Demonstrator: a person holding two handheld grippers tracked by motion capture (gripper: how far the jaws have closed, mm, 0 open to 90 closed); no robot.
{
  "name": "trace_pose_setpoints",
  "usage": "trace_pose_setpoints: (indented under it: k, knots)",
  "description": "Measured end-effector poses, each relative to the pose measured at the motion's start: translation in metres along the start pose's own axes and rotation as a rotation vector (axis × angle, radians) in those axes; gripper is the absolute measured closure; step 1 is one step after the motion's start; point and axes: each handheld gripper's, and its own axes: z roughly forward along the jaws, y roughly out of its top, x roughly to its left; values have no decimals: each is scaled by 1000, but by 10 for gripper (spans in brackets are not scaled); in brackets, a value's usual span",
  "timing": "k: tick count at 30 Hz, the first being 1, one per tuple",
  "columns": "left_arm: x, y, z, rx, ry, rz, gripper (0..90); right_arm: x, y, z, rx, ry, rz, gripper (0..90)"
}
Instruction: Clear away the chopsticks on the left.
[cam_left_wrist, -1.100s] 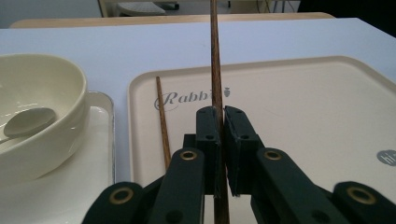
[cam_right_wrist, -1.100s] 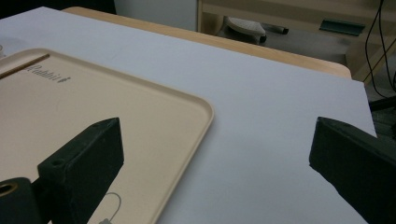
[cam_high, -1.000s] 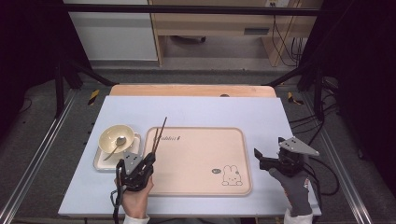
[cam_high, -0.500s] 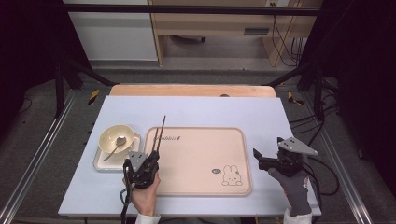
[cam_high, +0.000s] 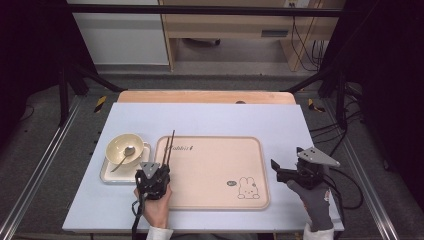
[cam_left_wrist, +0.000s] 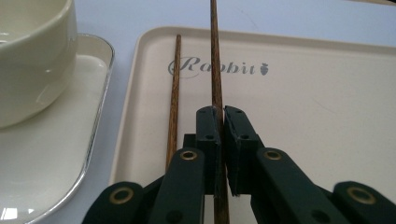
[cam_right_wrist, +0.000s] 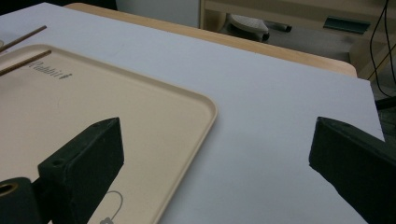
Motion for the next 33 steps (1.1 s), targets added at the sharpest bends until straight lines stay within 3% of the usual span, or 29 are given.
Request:
trace_pose_setpoints:
  k: [3, 4, 8, 13, 14, 17, 18, 33]
  knots:
    - [-1, -1, 1, 8, 9, -8, 850, 0, 0, 0, -2, 0, 5, 33]
    - [0, -1, 1, 10, 10, 11, 850, 0, 0, 0, -1, 0, 4, 34]
    - [-5, -4, 5, 23, 22, -14, 850, 1, 0, 1, 2, 1, -1, 34]
    - [-1, -5, 9, 47, 31, 35, 850, 0, 0, 0, 1, 0, 0, 34]
    - [-4, -6, 10, 48, 36, 1, 850, 0, 0, 0, 1, 0, -1, 33]
    - [-3, -5, 10, 65, 41, 27, 850, 0, 0, 0, 2, 0, 0, 33]
    - [-5, -6, 10, 70, 42, 0, 850, 0, 0, 1, 3, -2, -2, 33]
    - [-5, -6, 10, 124, 78, 24, 850, 0, 0, 0, 1, -3, 2, 33]
